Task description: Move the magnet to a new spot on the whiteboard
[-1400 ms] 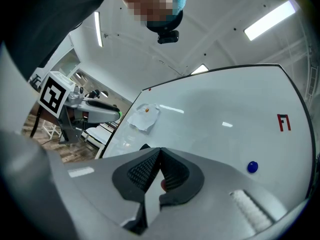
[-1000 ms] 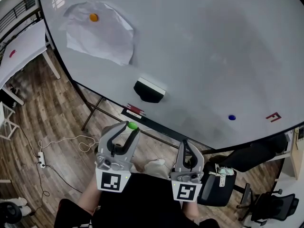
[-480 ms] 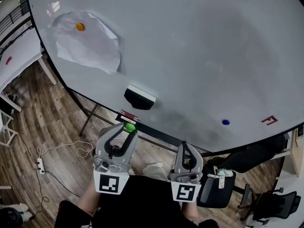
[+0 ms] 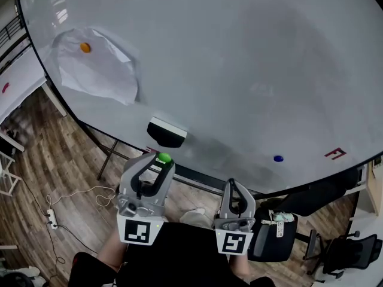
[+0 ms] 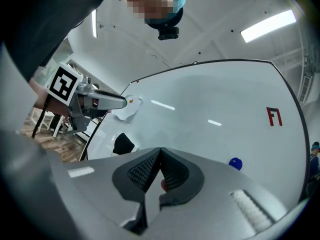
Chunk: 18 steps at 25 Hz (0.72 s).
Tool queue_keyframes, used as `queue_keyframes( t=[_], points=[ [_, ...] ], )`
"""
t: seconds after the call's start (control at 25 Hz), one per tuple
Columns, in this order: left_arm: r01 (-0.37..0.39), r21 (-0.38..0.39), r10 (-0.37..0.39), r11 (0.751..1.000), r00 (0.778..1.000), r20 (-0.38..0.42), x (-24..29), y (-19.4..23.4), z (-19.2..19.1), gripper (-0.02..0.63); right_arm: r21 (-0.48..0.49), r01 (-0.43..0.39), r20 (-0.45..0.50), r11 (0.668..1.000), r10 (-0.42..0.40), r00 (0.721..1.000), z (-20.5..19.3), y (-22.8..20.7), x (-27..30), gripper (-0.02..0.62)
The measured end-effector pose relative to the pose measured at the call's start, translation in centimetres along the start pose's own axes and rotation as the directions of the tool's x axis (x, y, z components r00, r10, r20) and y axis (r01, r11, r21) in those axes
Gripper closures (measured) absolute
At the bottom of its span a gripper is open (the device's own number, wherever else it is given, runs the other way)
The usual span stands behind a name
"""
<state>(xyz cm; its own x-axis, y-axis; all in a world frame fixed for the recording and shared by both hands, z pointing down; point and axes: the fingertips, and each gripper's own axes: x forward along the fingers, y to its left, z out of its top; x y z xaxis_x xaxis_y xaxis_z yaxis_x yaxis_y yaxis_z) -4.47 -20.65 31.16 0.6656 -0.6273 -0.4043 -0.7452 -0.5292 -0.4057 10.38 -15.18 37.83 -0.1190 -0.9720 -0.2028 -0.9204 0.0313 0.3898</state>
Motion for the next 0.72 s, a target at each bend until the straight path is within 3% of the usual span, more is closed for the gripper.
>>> queue_keyframes(
  t=[0.72],
  points=[
    [0.059, -0.01, -0.058, 0.998, 0.992, 0.109, 7.0, 0.1, 2.1, 0.474, -0.021, 0.108, -0.019, 0.994, -0.108, 0.994, -0.9, -3.4, 0.6, 0.594]
  ],
)
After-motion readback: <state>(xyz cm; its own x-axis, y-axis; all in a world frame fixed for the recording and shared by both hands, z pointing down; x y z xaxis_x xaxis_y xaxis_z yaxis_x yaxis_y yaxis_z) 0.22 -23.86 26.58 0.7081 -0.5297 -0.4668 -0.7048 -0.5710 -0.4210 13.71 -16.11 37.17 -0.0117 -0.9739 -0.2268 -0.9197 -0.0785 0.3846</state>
